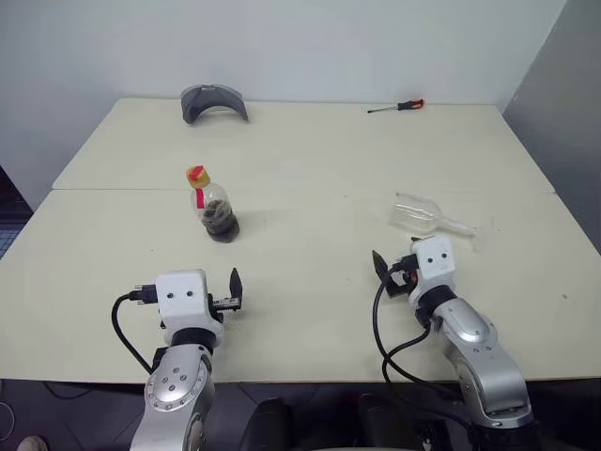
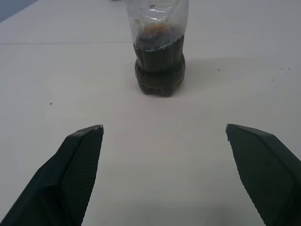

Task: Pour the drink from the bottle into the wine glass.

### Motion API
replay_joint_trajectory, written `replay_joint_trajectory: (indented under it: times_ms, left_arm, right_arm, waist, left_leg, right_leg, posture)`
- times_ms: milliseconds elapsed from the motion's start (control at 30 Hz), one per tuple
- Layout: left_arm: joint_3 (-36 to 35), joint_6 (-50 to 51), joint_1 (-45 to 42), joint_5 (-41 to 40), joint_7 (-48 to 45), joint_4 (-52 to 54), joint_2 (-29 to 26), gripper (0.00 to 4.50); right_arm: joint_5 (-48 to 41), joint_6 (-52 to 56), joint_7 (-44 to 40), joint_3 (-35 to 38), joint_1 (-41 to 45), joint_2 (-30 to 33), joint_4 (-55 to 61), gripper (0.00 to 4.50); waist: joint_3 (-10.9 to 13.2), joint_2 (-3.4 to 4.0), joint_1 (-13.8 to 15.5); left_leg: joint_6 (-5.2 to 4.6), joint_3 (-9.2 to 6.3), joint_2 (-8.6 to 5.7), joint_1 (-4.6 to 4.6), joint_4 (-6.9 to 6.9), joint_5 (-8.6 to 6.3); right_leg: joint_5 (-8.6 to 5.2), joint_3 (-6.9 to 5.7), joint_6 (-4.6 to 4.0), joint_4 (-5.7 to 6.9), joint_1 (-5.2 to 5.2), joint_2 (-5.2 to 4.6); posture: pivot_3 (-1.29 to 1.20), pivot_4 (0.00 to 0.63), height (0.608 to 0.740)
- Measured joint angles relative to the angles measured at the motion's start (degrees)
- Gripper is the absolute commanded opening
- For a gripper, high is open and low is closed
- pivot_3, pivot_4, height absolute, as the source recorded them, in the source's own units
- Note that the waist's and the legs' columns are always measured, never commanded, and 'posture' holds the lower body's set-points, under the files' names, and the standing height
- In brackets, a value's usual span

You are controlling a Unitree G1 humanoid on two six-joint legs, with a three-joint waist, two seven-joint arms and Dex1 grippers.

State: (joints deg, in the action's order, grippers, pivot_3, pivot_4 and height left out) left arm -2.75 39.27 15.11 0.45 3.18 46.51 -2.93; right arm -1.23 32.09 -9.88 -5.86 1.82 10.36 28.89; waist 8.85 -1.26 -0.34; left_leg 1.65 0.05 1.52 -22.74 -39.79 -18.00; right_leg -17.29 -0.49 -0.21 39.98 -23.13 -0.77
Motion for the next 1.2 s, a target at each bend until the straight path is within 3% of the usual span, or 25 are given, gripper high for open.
replay_joint_trajectory:
  times_ms: [1200]
  left_arm:
    - [-3.3, -8.5, 3.0, -0.3, -1.6, -3.8, 0.1, 4.48]
  right_arm:
    - [-2.0, -0.4, -3.2, 0.2, 0.0, 0.3, -0.7, 4.5]
  waist:
    - [0.0, 0.0, 0.0]
  left_leg:
    - [0.0, 0.0, 0.0, 0.0, 0.0, 0.0]
  right_leg:
    - [0.0, -0.01, 0.0, -0.01, 0.0, 0.0]
  posture:
    - [0.0, 0.15, 0.74]
